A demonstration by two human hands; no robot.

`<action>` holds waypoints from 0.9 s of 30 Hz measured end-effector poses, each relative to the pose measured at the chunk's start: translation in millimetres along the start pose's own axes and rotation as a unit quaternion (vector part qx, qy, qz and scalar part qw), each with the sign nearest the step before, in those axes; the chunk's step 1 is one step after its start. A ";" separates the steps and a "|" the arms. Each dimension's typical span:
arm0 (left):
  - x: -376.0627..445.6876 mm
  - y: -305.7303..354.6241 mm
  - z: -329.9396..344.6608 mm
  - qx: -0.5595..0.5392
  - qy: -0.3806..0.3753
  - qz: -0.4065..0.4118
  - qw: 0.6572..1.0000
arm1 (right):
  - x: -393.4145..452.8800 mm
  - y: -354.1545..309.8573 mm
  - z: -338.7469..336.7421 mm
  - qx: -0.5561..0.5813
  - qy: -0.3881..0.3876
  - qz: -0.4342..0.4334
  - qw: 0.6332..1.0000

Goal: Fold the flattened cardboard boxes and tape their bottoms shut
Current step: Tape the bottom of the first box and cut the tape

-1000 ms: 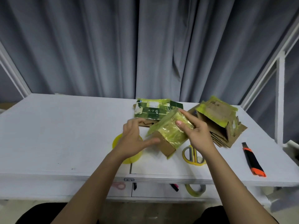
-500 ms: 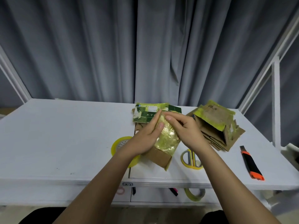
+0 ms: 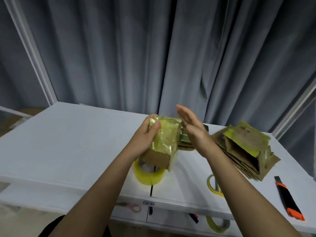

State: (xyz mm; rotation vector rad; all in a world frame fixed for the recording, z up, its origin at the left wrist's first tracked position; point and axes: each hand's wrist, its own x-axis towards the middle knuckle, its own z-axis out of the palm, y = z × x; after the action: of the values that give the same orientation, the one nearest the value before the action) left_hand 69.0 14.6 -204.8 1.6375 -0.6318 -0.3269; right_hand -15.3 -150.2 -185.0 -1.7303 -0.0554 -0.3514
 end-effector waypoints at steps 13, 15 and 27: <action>46.9 -60.5 -117.1 -0.130 0.209 -0.274 0.930 | 88.9 73.6 70.9 0.035 -0.031 0.191 0.981; 51.3 -84.7 -128.6 -0.104 0.271 -0.292 0.911 | 101.8 76.7 84.7 0.035 -0.005 0.230 0.973; 60.5 -122.6 -195.2 -0.120 0.179 -0.257 0.942 | 178.1 125.9 137.8 0.160 -0.055 0.229 0.959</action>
State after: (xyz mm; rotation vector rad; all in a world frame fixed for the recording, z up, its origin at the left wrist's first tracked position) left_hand 251.5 147.0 -282.1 1.5522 0.1199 -0.4491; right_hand 211.2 -69.3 -278.4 -1.3873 0.1977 0.0940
